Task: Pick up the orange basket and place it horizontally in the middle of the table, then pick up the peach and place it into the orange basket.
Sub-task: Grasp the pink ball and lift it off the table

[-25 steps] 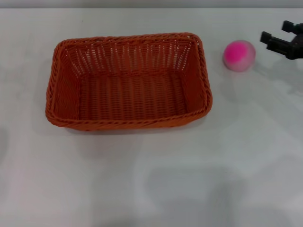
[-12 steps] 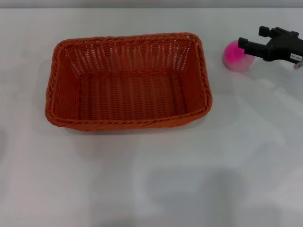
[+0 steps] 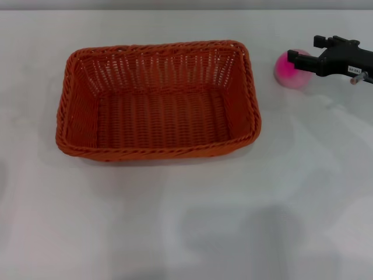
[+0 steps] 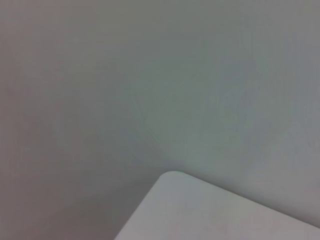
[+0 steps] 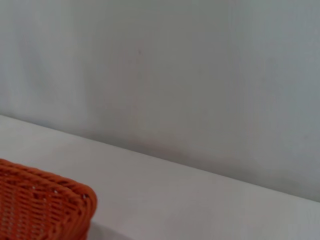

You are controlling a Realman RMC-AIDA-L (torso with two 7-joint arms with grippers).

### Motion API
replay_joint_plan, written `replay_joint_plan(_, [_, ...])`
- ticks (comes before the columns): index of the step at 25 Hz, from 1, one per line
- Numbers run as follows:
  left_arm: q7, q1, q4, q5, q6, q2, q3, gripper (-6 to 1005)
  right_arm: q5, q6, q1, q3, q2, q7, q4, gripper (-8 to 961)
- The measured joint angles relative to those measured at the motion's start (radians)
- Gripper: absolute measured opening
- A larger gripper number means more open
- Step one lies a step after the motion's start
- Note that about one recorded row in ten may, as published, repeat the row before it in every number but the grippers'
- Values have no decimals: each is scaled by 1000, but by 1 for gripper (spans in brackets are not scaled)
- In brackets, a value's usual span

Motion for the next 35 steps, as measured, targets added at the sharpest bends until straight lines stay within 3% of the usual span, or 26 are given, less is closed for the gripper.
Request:
replay_joint_plan(16, [0, -8, 24, -9, 1, 2, 0, 863, -65, -116, 39, -49, 3, 66, 7, 820])
replay_joint_plan(23, [0, -8, 27, -11, 1, 2, 0, 864, -67, -161, 55, -135, -5, 124, 24, 819])
replay_joint_plan(35, [3, -5, 22, -11, 5, 3, 4, 863, -91, -171, 54, -134, -1, 131, 24, 818])
